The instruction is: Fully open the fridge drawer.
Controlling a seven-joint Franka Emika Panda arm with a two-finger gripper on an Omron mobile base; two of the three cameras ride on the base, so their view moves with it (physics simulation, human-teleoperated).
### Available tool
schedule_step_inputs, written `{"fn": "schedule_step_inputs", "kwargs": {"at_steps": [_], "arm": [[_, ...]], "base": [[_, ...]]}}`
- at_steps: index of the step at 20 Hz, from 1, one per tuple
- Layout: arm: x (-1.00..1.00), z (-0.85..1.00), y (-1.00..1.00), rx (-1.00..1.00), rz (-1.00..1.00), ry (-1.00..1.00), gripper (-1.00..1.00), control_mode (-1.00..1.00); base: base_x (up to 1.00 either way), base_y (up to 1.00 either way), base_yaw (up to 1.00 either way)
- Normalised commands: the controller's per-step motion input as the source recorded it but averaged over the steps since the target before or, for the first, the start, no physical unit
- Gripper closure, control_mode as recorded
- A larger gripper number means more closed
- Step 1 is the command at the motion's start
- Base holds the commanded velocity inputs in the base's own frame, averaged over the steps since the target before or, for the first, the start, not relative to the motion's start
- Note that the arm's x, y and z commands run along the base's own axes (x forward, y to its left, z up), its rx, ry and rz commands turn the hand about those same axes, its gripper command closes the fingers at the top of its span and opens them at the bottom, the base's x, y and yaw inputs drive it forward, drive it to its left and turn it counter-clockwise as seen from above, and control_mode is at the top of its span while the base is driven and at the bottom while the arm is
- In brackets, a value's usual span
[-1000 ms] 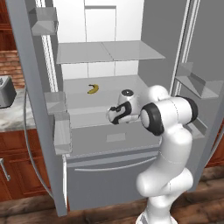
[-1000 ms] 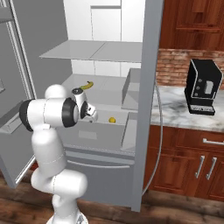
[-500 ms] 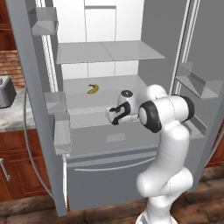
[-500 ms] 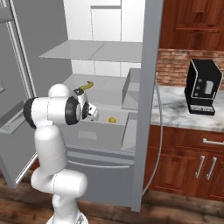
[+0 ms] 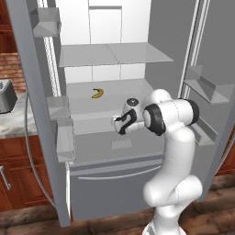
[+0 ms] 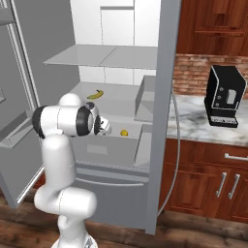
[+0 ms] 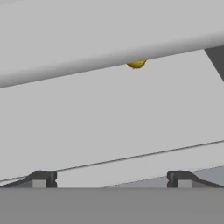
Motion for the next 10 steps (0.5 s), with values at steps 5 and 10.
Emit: {"fn": "schedule_step_inputs", "kwargs": {"at_steps": [5, 10], "arm": [[-0.07, -0.34, -0.01, -0.10, 0.00, 0.00, -1.00, -1.00], [-0.51, -0.23, -0.14, -0.19, 0.00, 0.03, -1.00, -1.00]], "base": [[0.00, 0.00, 0.00], [0.00, 0.00, 0.00]]}}
